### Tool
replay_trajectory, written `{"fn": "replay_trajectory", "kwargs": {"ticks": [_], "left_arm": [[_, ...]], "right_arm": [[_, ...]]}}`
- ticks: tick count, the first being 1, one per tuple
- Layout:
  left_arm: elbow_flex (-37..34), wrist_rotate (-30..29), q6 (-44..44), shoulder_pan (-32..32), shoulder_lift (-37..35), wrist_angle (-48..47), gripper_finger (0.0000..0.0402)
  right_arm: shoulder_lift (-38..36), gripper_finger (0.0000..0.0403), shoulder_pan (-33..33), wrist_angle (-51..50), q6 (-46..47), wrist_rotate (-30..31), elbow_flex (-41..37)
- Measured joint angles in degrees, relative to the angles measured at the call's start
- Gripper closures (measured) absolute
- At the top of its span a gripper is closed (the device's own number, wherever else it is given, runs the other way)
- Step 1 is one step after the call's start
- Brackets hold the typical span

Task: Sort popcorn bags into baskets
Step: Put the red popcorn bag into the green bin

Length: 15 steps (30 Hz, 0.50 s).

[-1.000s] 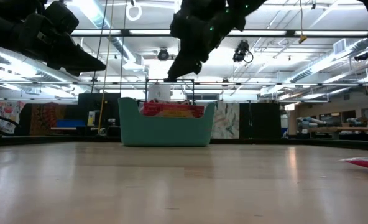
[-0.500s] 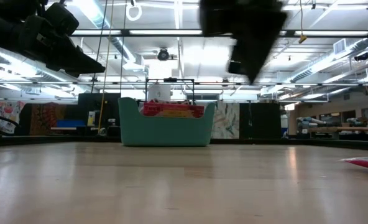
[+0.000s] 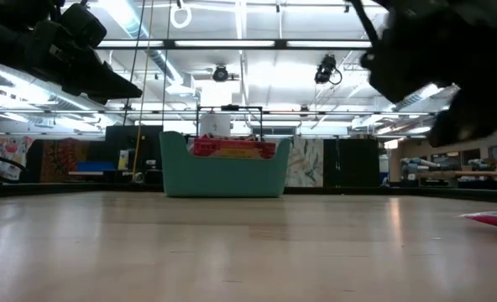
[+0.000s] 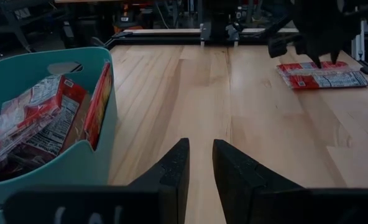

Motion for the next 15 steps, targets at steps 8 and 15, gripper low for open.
{"fn": "replay_trajectory", "kwargs": {"ticks": [8,15], "left_arm": [[0.0,0.0,0.0,0.0,-0.02,-0.39,0.0326],[0.0,0.0,-0.02,0.02,-0.02,-0.42,0.0326]], "right_arm": [[0.0,0.0295,-0.07,-0.02,-0.5,5.68,-6.55],[-0.22,0.0301,-6.45,-3.84,-8.23,18.78,-4.73]]}}
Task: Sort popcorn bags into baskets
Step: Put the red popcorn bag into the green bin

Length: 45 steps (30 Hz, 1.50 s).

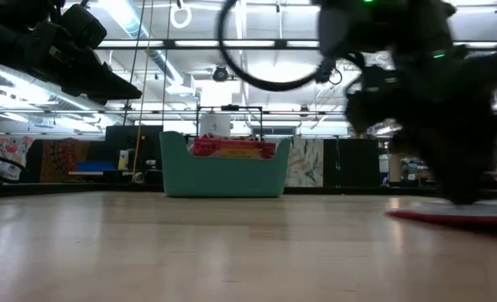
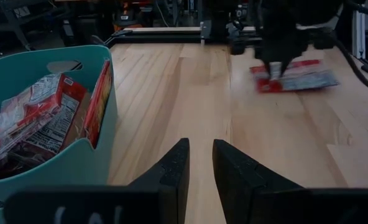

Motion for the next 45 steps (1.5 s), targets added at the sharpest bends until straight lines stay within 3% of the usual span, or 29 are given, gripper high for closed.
{"fn": "replay_trajectory", "kwargs": {"ticks": [8,11,19,24,28,32,38,45], "left_arm": [[0.0,0.0,0.0,-0.02,0.02,-0.02,0.0326],[0.0,0.0,0.0,-0.01,0.0,-0.05,0.0326],[0.0,0.01,0.25,0.0,0.0,-0.2,0.0326],[0.01,0.0,0.04,-0.01,0.02,-0.17,0.0326],[0.0,0.01,0.02,-0.01,0.0,-0.12,0.0326],[0.0,0.0,0.01,0.0,0.01,-0.11,0.0326],[0.0,0.0,0.0,0.0,0.0,-0.11,0.0326],[0.0,0.01,-0.01,0.0,0.01,-0.11,0.0326]], "right_arm": [[0.37,0.0312,-6.61,5.56,-11.9,29.68,6.41],[0.37,0.0313,-8.81,8.23,-15.86,34.75,8.53],[0.37,0.0313,-8.77,10.59,-27.53,26.48,11.91],[0.67,0.0305,-5.7,10.45,-28.76,23.85,11.18],[0.67,0.0274,-2.8,9.42,-25.68,23.23,9.45],[0.67,0.0228,-0.1,9.14,-24.13,25.15,7.5],[0.67,0.017,3.06,9.61,-24.2,32.72,4.27],[0.67,0.0156,3.4,12.65,-24.43,34.13,-0.19]]}}
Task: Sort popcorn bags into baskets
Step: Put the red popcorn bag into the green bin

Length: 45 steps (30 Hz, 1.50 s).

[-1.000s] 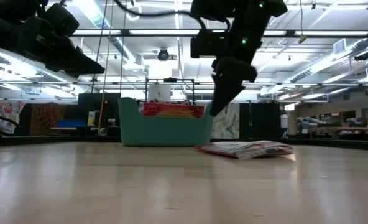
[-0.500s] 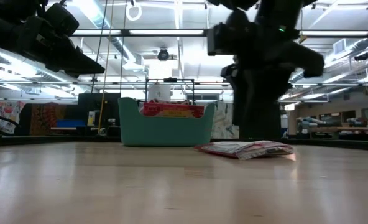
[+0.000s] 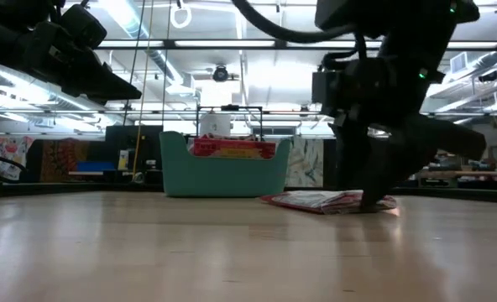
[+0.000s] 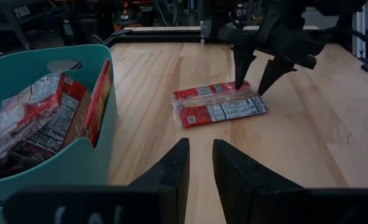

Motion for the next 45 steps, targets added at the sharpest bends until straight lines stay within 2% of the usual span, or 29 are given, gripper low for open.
{"fn": "replay_trajectory", "kwargs": {"ticks": [4,8,18,20,28,36,42,45], "left_arm": [[0.0,-0.01,-0.01,0.0,0.0,-0.02,0.0326],[0.01,0.0,0.0,0.0,0.01,-0.09,0.0326],[0.01,0.0,-0.01,0.0,-0.01,-0.22,0.0326],[0.0,0.01,-0.01,0.0,0.01,-0.22,0.0326],[0.0,0.0,-0.01,0.0,0.01,-0.22,0.0326],[0.0,0.01,-0.01,0.0,0.0,-0.22,0.0326],[0.0,-0.01,-0.01,-0.01,0.0,-0.22,0.0326],[0.0,0.01,-0.01,0.0,-0.01,-0.22,0.0326]], "right_arm": [[0.0,0.0169,-0.54,1.06,-0.55,-0.28,-1.4],[-0.27,0.0204,-1.39,2.75,-0.58,-2.62,-2.82],[-0.14,0.0372,-2.34,5.35,1.23,-3.65,-3.55],[0.03,0.0392,-2.43,4.57,0.99,-3.68,-2.6],[0.17,0.0394,-3.2,-6.35,-2.29,1.06,7.38],[0.15,0.0394,-4.18,-18.22,-6.88,13.16,21.66],[0.07,0.0396,-5.86,-19.15,-15.44,21.78,30.21],[0.02,0.0396,-7.99,-16.79,-20.62,23.6,32.7]]}}
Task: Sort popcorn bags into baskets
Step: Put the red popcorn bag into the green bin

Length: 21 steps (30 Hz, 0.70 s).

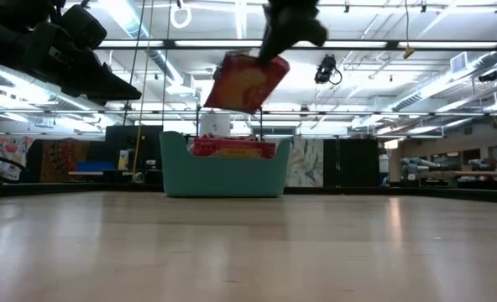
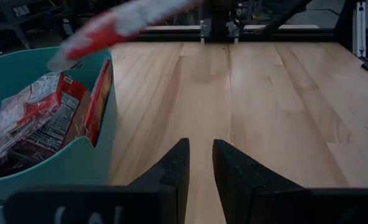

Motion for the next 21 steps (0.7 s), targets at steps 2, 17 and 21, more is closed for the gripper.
{"fn": "replay_trajectory", "kwargs": {"ticks": [2,17,21], "left_arm": [[0.0,-0.01,0.0,-0.01,0.0,0.0,0.0326],[0.0,-0.02,-0.04,-0.02,0.0,0.04,0.0326],[0.01,-0.02,-0.02,-0.01,0.0,0.02,0.0326]], "right_arm": [[-0.02,0.0396,-1.88,2.66,-4.0,-0.14,0.35],[-0.04,0.0395,-17.18,26.56,-33.61,-21.12,-5.5],[-0.04,0.0395,-21.04,29.81,-41.19,-26.81,-8.4]]}}
